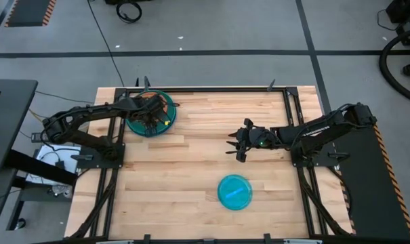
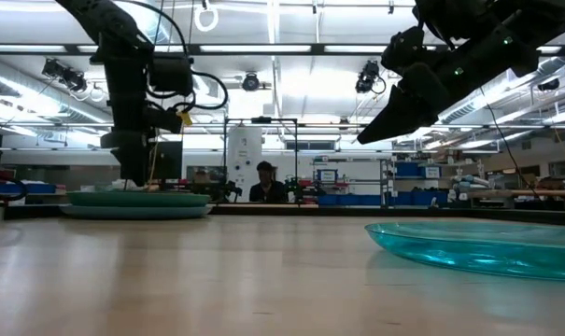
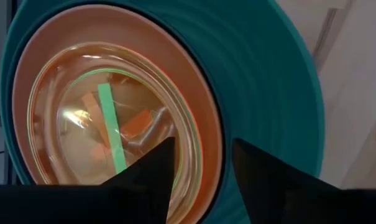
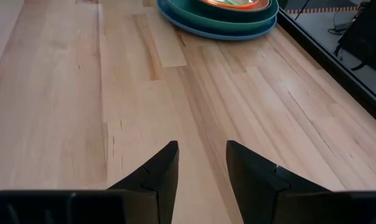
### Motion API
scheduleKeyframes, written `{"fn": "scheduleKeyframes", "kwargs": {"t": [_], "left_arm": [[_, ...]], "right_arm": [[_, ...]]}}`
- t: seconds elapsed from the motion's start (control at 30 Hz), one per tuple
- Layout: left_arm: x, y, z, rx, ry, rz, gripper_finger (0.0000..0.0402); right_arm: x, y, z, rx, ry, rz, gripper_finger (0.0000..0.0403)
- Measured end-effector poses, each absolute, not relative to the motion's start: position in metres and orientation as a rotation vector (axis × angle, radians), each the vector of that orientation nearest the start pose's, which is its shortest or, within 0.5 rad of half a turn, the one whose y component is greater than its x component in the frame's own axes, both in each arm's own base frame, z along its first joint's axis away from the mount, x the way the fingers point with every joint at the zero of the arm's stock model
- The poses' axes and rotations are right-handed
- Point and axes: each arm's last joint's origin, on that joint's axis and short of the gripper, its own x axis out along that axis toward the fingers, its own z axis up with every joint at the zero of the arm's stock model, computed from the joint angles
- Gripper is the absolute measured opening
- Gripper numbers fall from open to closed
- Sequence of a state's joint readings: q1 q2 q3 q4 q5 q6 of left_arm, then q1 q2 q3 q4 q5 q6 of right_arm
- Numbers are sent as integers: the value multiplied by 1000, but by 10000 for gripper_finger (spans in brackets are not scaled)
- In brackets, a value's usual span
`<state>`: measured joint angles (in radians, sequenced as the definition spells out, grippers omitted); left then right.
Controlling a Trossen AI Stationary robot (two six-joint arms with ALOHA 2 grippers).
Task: Stack plastic plates
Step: Stack the small green plate on the small orange plate
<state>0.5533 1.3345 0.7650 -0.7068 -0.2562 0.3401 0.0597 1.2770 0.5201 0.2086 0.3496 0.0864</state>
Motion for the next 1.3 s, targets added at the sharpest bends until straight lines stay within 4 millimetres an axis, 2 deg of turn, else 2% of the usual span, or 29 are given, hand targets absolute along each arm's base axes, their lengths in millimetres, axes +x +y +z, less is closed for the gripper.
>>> {"fn": "scheduleKeyframes", "kwargs": {"t": [0.33, 0.57, 0.93, 1.1, 1.3], "left_arm": [[184, 140, 186, 179, 1384, 454, 166], [187, 138, 186, 212, 1370, 429, 166], [183, 151, 188, 209, 1317, 421, 166], [182, 154, 188, 106, 1257, 404, 166], [185, 159, 174, 99, 1315, 402, 149]], "right_arm": [[244, 5, 182, -28, 526, -305, 145], [244, 5, 182, -29, 525, -304, 145], [244, 5, 182, -33, 525, -300, 145], [244, 5, 182, -36, 523, -299, 145], [244, 5, 183, -40, 521, -298, 145]]}}
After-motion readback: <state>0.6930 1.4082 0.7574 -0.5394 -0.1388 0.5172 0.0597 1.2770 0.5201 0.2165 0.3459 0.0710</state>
